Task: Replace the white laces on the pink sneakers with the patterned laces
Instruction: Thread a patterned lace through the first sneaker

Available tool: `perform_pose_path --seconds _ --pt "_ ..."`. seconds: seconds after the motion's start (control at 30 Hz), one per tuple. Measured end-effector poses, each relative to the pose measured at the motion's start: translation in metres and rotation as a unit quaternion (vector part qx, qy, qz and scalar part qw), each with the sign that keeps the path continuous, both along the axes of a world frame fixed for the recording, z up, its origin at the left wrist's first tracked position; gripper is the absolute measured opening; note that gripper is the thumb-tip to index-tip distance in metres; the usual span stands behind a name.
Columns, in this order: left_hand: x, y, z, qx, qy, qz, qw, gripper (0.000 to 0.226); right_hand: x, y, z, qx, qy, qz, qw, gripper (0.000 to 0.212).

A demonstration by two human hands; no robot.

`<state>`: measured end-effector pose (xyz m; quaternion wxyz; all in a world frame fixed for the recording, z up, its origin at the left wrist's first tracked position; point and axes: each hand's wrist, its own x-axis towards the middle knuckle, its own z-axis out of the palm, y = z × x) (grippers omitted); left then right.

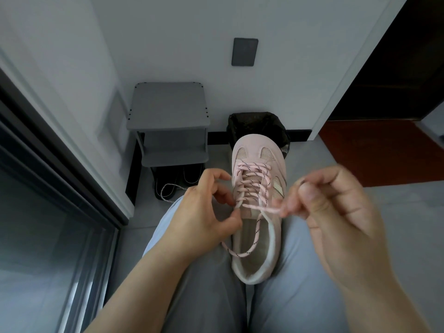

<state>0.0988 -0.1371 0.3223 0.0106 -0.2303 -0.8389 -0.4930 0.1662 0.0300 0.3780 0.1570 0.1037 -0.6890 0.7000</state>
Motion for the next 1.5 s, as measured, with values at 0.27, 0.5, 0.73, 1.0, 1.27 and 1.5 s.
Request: perform_pose_path --seconds 0.27,0.5,0.73,1.0,1.27,1.5 --pt "-0.002 -0.001 -0.002 0.003 0.024 -0.016 1.0 0.039 -0.01 0.008 -0.013 0.207 -0.117 -0.156 0.959 0.005" --pt "-0.03 0.018 0.008 0.056 -0.046 0.07 0.995 0.01 -0.052 0.011 -0.019 0.349 -0.128 -0.195 0.908 0.011" --pt "-0.037 0.025 0.009 0.012 -0.035 0.041 0.998 0.007 -0.064 0.008 -0.028 0.346 -0.138 -0.207 0.905 0.008" --pt "-0.037 0.019 0.004 0.018 -0.01 0.028 0.999 0.017 -0.072 0.007 -0.027 0.342 -0.12 -0.192 0.912 0.008" --pt "-0.037 0.016 0.003 0.009 0.017 0.058 0.998 0.016 -0.065 0.011 -0.034 0.427 -0.073 -0.204 0.878 0.004" --pt "-0.037 0.026 0.007 0.051 -0.011 0.032 0.998 0.006 -0.077 0.011 -0.022 0.342 -0.099 -0.2 0.913 0.007"
